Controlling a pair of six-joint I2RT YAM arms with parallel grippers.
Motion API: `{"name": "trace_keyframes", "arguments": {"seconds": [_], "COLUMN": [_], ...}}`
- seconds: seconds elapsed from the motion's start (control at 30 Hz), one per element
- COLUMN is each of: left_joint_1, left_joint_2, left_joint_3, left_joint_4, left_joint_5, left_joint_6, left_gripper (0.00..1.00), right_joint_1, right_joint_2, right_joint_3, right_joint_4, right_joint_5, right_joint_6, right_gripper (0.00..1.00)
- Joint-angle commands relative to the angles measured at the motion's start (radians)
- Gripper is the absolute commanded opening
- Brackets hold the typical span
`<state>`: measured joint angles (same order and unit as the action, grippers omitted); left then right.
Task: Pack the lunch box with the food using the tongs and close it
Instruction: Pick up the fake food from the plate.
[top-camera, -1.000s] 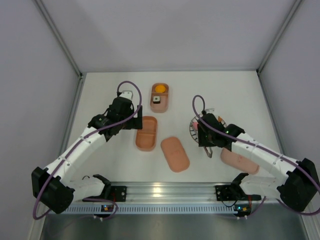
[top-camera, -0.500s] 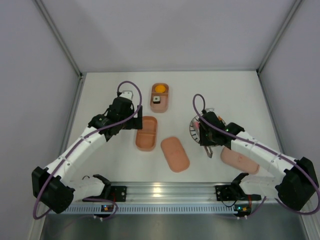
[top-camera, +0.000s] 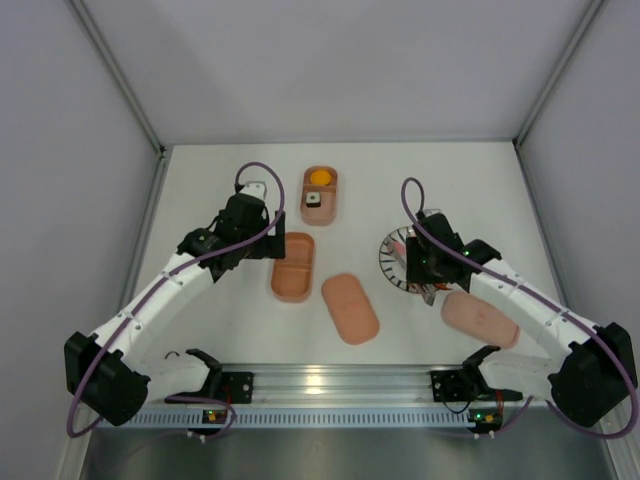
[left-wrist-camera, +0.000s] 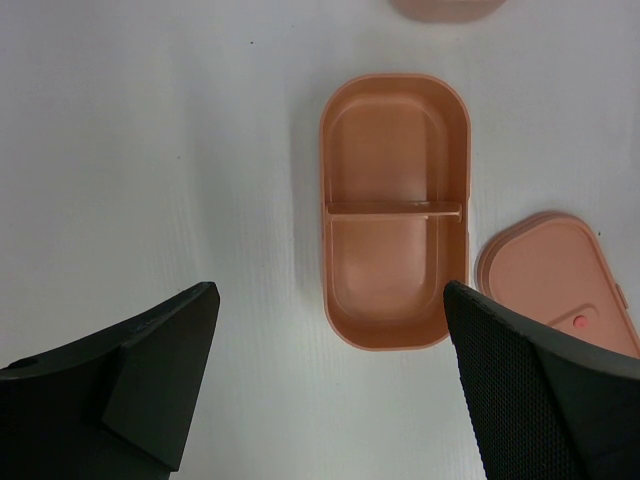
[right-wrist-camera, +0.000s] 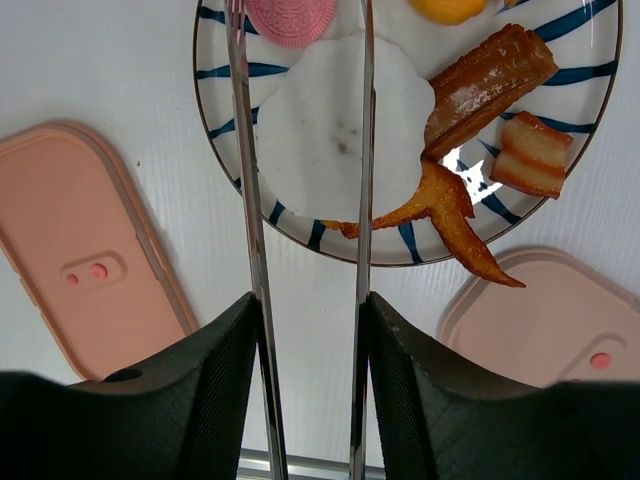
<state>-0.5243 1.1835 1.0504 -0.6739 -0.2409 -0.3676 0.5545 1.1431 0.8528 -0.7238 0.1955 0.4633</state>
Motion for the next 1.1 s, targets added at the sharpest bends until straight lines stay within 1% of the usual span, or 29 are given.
{"name": "trace_keyframes", "arguments": {"seconds": [0.0,0.2,0.37,0.67,1.07], "left_joint_1": [0.004,0.006,0.006,0.006,0.004], "left_joint_2": [-0.001,-0.001,-0.002,-0.001,-0.002], "left_joint_3": [0.002,0.000,0.003,0.000,0.002], "left_joint_4": [0.031,0.033,0.033,0.033,0.031], "left_joint_5": [-0.006,-0.003,-0.001,0.000,0.000], "left_joint_6": [-0.004,-0.005,-0.008,-0.007,-0.005], "left_gripper": [0.99,0.99,0.99,0.99,0.99], "right_joint_1": [-0.036,-0.041,-0.041,-0.042,-0.048], "right_joint_2": [-0.026,-0.017,-0.009,-0.019,-0.034], "right_joint_3": [0.029,0.048,0.060,0.098,0.149], "right_joint_4": [0.043,0.032,0.014,-0.017,-0.058], "right_joint_5": [-0.048,-0.094,-0.097,-0.048,-0.005], "right_joint_6": [-0.032,-0.051,-0.066,-0.066,-0.078], "right_gripper": [0.45,0.41,0.39,0.37,0.37]}}
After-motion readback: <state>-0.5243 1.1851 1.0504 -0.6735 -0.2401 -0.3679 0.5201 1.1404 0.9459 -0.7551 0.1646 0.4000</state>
